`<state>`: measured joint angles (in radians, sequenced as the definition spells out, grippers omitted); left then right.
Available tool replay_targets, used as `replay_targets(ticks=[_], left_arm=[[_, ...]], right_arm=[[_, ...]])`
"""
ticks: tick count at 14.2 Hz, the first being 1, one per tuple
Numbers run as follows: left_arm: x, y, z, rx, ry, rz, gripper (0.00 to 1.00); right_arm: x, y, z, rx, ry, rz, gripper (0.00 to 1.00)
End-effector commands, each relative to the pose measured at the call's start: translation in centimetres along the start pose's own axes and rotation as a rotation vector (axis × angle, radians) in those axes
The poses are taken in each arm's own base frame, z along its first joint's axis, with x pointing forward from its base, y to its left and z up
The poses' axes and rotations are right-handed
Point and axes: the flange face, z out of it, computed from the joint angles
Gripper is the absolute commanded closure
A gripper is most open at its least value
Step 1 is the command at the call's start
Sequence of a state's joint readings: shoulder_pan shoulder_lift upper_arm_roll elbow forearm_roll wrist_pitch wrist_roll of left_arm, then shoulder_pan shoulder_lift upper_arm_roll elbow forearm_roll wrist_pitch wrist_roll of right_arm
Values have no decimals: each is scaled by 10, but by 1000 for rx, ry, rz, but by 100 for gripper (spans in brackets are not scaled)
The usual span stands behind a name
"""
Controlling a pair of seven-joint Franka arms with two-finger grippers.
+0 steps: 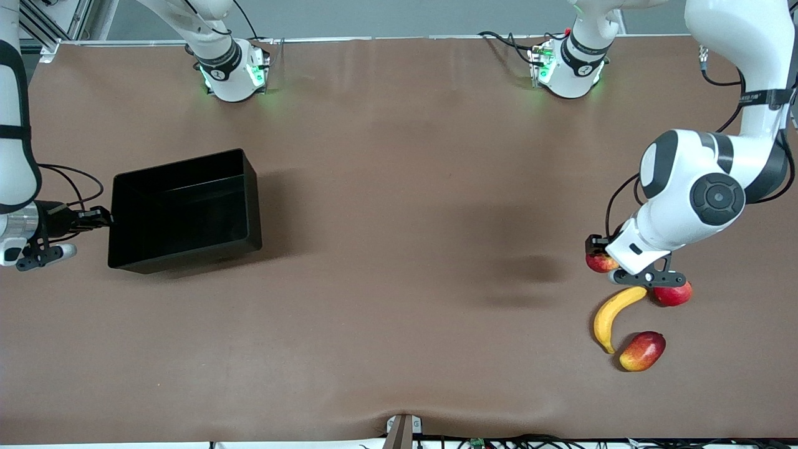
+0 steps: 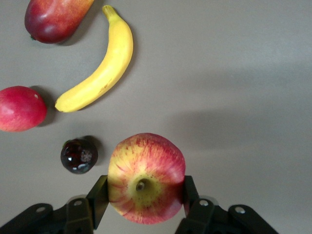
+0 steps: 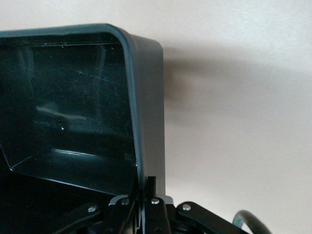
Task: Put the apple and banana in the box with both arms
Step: 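Lift the apple with the left gripper while the right gripper slides the box, then carry the apple toward the box while the right gripper withdraws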
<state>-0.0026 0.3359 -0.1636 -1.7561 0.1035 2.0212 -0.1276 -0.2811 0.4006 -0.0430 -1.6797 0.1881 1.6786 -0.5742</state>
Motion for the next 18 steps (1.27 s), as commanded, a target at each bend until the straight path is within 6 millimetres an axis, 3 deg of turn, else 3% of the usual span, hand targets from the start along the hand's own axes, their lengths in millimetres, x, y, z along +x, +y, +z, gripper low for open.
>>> replay_targets(ticks=[1, 3, 6, 10, 13, 18], left_arm=[[-7, 19, -17, 10, -16, -41, 100], [-11, 34, -18, 11, -24, -66, 100], [-13, 36, -28, 11, -11, -65, 100], [-17, 41, -41, 25, -34, -54, 100], [-18, 41, -43, 26, -34, -56, 100], [-21, 43, -39, 31, -64, -57, 100]], right_arm=[[14, -60, -20, 17, -19, 80, 100], [30, -117, -20, -16, -29, 135, 100], [59, -207, -1, -69, -43, 177, 100], [81, -304, 25, -31, 4, 227, 100], [96, -370, 71, -67, 20, 258, 100], [116, -455, 150, -35, 80, 220, 100]])
